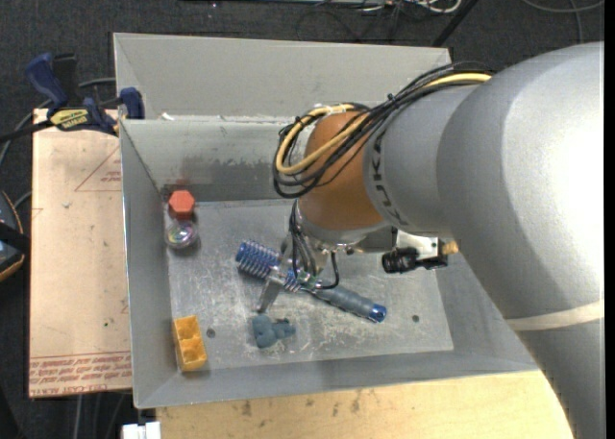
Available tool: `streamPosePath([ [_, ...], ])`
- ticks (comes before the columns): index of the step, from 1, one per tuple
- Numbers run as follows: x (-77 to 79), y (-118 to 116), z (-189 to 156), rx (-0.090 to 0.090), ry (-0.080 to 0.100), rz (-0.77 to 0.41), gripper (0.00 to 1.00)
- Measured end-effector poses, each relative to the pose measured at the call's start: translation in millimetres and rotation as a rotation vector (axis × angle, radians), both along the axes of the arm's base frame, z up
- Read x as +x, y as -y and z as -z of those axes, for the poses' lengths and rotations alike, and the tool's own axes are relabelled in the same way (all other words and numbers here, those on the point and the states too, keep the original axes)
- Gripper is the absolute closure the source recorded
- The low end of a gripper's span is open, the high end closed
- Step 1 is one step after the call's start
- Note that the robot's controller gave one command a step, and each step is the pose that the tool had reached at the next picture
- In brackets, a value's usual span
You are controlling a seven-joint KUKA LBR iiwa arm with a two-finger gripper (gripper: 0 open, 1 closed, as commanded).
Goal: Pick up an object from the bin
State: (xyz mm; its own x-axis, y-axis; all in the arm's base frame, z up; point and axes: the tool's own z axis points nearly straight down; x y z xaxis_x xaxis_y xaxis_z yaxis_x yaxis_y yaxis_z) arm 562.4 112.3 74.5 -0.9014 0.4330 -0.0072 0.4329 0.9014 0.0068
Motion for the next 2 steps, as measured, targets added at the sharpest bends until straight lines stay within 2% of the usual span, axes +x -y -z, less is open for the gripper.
streamPosePath([
  [1,1.5,-0.5,-2.0,-0.001,-0.006,-0.002,0.0],
  [2,4.4,-0.8,-4.7,0.001,0.004,-0.002,1.0],
])
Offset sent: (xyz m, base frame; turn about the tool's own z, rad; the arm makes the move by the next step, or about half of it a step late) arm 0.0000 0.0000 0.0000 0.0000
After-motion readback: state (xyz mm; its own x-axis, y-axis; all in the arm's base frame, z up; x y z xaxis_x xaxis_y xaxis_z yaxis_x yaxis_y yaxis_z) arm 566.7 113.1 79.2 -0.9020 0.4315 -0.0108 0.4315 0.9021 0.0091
